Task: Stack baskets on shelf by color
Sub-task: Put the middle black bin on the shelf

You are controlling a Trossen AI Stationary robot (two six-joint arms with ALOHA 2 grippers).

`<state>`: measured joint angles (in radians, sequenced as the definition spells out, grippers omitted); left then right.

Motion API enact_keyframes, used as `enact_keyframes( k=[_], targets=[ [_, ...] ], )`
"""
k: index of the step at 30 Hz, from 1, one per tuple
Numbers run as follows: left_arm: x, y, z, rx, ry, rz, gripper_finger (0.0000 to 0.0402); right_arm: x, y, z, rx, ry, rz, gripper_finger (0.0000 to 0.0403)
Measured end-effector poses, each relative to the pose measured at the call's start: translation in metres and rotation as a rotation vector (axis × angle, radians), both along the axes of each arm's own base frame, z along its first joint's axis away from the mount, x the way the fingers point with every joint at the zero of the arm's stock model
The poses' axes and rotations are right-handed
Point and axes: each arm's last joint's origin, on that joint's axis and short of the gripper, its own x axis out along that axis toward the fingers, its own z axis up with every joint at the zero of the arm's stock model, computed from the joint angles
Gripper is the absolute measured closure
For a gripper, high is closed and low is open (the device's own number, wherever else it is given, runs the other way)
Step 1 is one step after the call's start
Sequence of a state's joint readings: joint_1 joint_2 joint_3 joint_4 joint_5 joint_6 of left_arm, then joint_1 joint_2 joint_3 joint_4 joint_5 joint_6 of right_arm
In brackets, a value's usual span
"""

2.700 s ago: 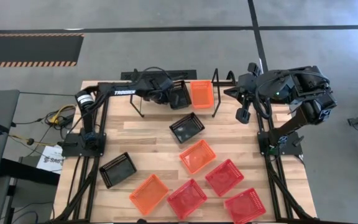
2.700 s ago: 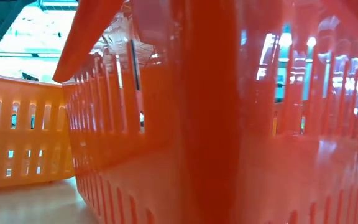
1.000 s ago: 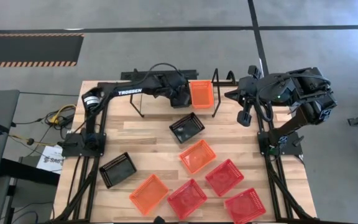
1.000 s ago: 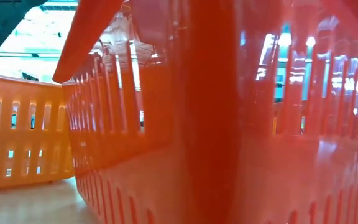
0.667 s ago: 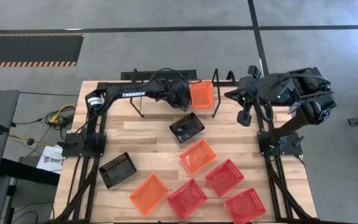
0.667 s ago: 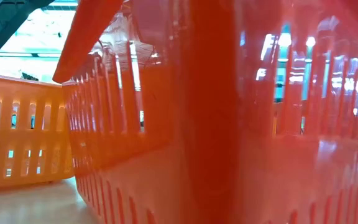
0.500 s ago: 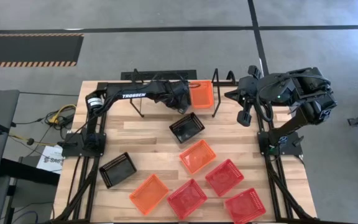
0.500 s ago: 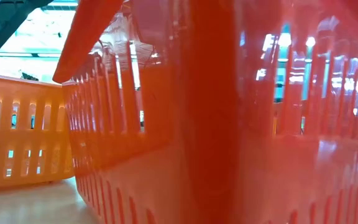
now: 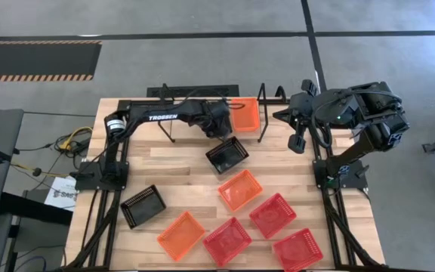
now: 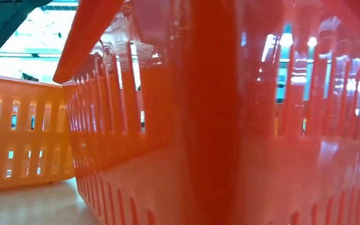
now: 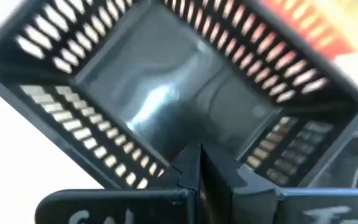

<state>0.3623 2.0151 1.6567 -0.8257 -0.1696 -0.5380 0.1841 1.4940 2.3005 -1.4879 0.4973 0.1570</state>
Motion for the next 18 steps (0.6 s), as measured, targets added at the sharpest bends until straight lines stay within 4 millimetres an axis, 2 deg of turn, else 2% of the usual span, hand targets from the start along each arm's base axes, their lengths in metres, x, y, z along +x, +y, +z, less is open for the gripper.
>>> enact_keyframes(
  k=[4, 6, 11, 14, 18],
  targets=[
    [0.005, 0.002, 0.025, 0.021, -0.037, -0.015, 0.0401, 0.000, 0.000, 0.000, 0.000, 0.000, 0.000, 0.0402],
    [0.008, -0.004, 0.040, 0.024, -0.049, -0.046, 0.0402, 0.000, 0.000, 0.000, 0.000, 0.000, -0.001, 0.0402],
    [0.016, -0.044, 0.067, 0.034, -0.008, -0.183, 0.0401, 0.000, 0.000, 0.000, 0.001, 0.001, 0.000, 0.0402],
    [0.018, -0.070, 0.066, 0.075, 0.050, -0.269, 0.0401, 0.000, 0.000, 0.000, 0.000, 0.003, 0.000, 0.0402],
    [0.016, -0.092, 0.049, 0.128, 0.170, -0.395, 0.0401, 0.000, 0.000, 0.000, -0.004, 0.004, 0.003, 0.0402]
  ],
)
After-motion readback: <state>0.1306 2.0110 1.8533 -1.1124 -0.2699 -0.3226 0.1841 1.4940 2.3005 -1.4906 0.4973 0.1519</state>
